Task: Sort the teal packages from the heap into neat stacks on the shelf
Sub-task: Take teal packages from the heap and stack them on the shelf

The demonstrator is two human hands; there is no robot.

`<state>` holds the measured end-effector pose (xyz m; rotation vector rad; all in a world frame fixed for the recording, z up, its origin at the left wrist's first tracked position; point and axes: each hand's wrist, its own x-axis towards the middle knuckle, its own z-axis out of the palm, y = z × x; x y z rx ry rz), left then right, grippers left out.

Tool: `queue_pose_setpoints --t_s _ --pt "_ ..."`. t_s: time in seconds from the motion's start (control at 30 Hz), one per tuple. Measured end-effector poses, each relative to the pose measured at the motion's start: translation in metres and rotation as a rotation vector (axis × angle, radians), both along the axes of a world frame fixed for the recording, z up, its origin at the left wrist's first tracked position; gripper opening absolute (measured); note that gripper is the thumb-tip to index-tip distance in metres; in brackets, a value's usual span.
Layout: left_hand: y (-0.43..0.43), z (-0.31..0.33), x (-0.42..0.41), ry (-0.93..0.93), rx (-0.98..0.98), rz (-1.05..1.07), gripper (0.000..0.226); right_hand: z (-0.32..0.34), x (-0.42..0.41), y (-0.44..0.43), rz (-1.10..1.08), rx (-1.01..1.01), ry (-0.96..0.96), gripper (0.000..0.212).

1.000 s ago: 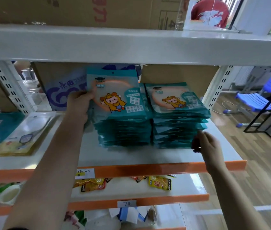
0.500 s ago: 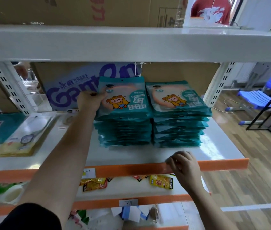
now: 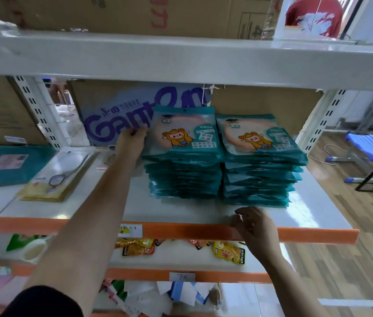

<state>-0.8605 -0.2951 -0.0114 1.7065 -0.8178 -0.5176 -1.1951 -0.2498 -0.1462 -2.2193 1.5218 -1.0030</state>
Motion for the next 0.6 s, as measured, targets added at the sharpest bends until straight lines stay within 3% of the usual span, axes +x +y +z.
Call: queue_pose_setpoints --t_s 0.1,0.33,0.5,0.6 --pt "0.042 -0.023 0.015 -0.096 -0.041 -0.005 0.025 0.006 0.030 -0.002 0.083 -0.050 -0.005 0.017" --pt "0.139 -0.077 0.071 -0.656 0.110 -0.028 0.023 0.023 0.132 0.009 0.338 0.004 -0.043 0.023" --pt "0.192 -0.090 0.116 -0.777 0.227 0.011 0.033 0.031 0.210 0.030 0.391 -0.002 -0.071 0.014" --pt "0.222 -0.093 0.150 -0.815 0.256 0.039 0.043 0.035 0.263 0.048 0.430 -0.002 -0.086 0.019"
